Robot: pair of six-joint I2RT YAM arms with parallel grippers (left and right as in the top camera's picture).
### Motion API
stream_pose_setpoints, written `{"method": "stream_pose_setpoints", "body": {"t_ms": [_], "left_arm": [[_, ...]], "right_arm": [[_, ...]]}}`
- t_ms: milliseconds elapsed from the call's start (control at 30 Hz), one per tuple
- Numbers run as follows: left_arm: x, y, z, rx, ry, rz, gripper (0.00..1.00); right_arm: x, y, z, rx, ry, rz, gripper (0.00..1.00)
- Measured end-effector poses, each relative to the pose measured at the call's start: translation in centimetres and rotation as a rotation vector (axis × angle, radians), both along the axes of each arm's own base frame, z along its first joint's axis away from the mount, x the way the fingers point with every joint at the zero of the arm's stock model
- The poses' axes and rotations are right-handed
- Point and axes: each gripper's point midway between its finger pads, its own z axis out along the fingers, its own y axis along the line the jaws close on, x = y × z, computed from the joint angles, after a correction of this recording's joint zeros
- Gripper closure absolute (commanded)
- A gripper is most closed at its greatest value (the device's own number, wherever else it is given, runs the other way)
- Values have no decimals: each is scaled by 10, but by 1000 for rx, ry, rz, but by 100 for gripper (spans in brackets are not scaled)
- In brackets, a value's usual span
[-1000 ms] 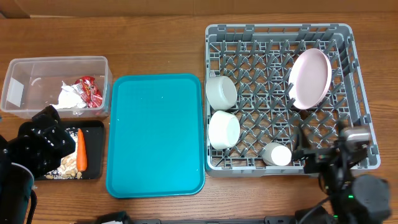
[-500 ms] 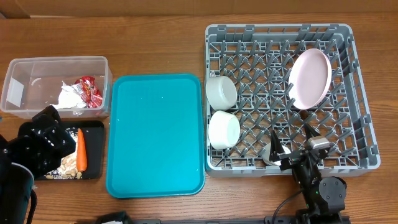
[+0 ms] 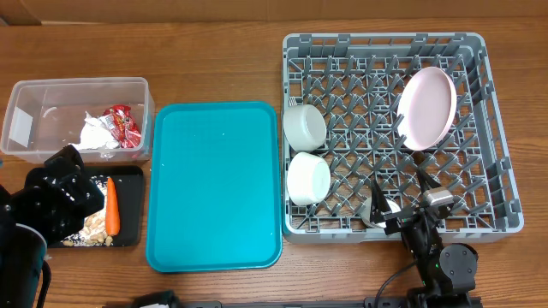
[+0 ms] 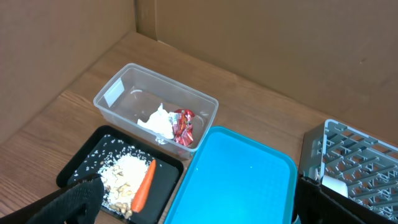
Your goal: Sort waste into correct bins and load items into the dishwasher rack
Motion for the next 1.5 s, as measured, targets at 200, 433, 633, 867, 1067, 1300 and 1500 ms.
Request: {"method": "stream_pose_setpoints", "body": {"t_ms": [200, 433, 633, 867, 1067, 1300, 1500], "left_arm": [[0, 0, 0, 0, 0, 0, 0], [1, -5, 0, 0, 0, -29, 0], [5, -19, 3, 40, -11, -119, 0], [26, -32, 31, 136, -232, -212, 0], [43, -48, -4, 287, -336, -338, 0], [56, -57, -89, 353, -423, -393, 0], [55, -64, -161, 374, -504, -421, 0]], "right_arm": [[0, 0, 0, 0, 0, 0, 0], [0, 0, 0, 0, 0, 0, 0], [0, 0, 0, 0, 0, 0, 0], [0, 0, 0, 0, -1, 1, 0], [0, 0, 0, 0, 0, 0, 0], [0, 0, 0, 0, 0, 0, 0], [0, 0, 0, 0, 0, 0, 0]]}}
